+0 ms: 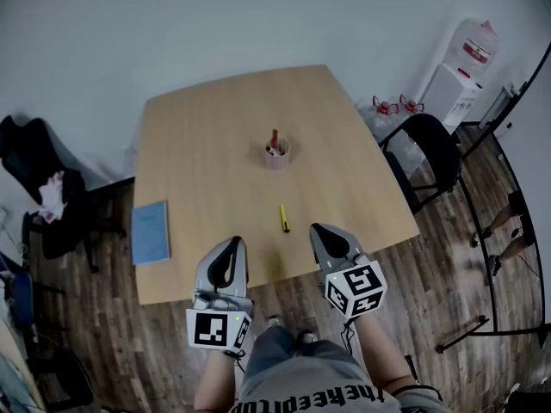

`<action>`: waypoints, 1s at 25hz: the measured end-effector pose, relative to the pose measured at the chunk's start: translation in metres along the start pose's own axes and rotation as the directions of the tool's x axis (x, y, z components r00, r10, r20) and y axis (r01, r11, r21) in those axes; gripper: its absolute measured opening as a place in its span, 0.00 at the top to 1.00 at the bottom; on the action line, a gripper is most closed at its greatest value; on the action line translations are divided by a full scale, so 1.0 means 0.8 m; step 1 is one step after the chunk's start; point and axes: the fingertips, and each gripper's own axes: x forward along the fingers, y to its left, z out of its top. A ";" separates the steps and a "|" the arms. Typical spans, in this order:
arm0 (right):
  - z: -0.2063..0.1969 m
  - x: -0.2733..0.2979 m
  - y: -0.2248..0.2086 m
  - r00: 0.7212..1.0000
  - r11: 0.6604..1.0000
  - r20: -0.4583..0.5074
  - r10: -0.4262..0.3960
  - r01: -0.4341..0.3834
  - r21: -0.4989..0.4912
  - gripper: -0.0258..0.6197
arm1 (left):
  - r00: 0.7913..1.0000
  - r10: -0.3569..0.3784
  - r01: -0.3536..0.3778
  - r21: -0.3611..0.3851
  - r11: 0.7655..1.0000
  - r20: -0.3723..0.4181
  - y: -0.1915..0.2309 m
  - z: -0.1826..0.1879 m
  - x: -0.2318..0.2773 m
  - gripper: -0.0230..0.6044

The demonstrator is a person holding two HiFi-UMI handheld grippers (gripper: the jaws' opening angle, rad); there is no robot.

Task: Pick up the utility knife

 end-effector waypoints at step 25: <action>-0.137 0.092 -0.019 0.933 0.989 -0.360 -0.003 0.057 0.140 0.94 | 0.996 -0.001 -0.004 -0.058 0.998 -0.094 0.052 -0.056 0.030 0.93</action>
